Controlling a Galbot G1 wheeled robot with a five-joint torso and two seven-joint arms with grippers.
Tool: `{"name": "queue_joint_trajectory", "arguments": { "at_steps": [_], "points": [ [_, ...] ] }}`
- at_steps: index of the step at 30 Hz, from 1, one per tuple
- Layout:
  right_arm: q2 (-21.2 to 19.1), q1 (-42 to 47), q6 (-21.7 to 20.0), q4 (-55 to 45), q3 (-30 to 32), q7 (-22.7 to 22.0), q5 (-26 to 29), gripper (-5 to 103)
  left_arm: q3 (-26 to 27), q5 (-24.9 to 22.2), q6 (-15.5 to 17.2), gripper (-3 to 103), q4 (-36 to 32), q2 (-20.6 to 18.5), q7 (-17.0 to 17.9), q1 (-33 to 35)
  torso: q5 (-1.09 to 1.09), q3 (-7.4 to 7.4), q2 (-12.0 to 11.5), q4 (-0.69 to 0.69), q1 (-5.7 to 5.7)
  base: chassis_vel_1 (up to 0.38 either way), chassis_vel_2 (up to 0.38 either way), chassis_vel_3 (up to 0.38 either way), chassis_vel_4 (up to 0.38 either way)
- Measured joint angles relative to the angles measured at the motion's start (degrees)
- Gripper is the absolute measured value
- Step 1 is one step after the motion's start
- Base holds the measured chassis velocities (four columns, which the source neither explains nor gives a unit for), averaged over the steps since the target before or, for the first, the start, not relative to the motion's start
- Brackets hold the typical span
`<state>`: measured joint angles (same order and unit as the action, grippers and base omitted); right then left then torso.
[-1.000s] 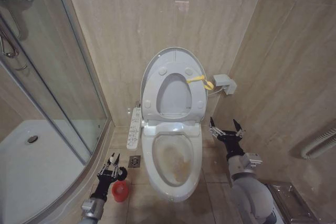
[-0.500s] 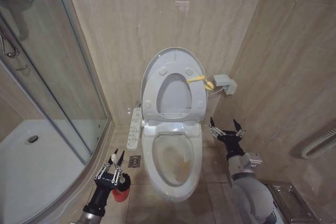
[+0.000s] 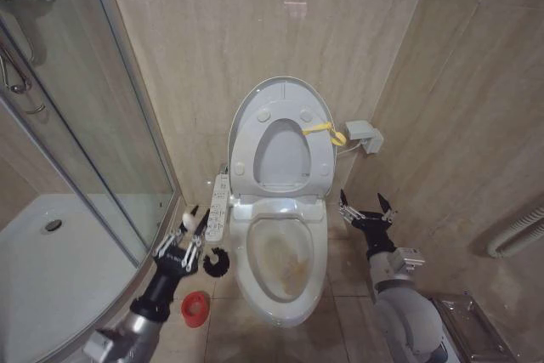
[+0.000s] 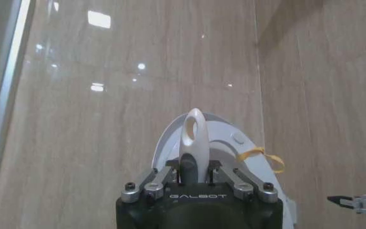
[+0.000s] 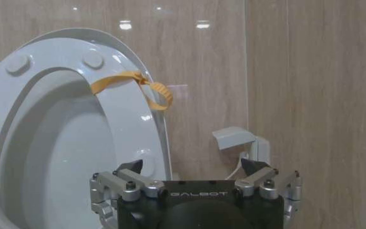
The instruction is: Open the toilet lid, clean the toilet bowl with a toilet brush, close the toilet lid, and flush.
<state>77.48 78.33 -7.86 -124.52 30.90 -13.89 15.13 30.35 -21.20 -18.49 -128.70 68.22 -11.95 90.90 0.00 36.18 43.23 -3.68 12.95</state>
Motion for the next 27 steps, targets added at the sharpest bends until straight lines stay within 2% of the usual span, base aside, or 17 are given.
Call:
{"name": "queue_joint_trajectory", "arguments": {
  "at_steps": [4,8,13,18,27],
  "points": [
    [0.00,0.00,0.00,0.00,0.00,0.01,0.00,100,-0.40,-1.83,0.08,25,3.33,-1.95,-0.67,-2.95,-0.01,0.01,0.00,0.04,0.00,0.000,0.000,0.000,0.000],
    [0.00,0.00,0.00,0.00,0.00,0.00,0.00,100,-3.80,-5.04,-0.05,25,8.69,-4.98,-1.79,-9.11,-0.01,0.00,0.00,0.01,0.00,0.000,0.000,0.000,0.000],
    [0.00,0.00,0.00,0.00,0.00,0.00,0.00,100,-7.68,-7.28,0.17,25,12.32,-6.51,-2.01,-14.59,-0.01,0.01,-0.01,0.00,0.01,0.000,0.000,0.000,0.000],
    [0.00,0.00,0.00,0.00,0.00,0.01,0.00,100,-10.86,-8.17,0.42,25,15.38,-7.32,-2.00,-19.01,0.00,0.01,0.00,0.02,0.00,0.000,0.000,0.000,0.000],
    [0.00,0.00,0.00,0.00,0.00,0.00,0.00,100,-20.95,-8.29,1.23,25,25.18,-6.82,-1.40,-33.28,0.00,0.01,0.00,0.00,0.01,0.000,0.000,0.000,0.000]
  ]
}}
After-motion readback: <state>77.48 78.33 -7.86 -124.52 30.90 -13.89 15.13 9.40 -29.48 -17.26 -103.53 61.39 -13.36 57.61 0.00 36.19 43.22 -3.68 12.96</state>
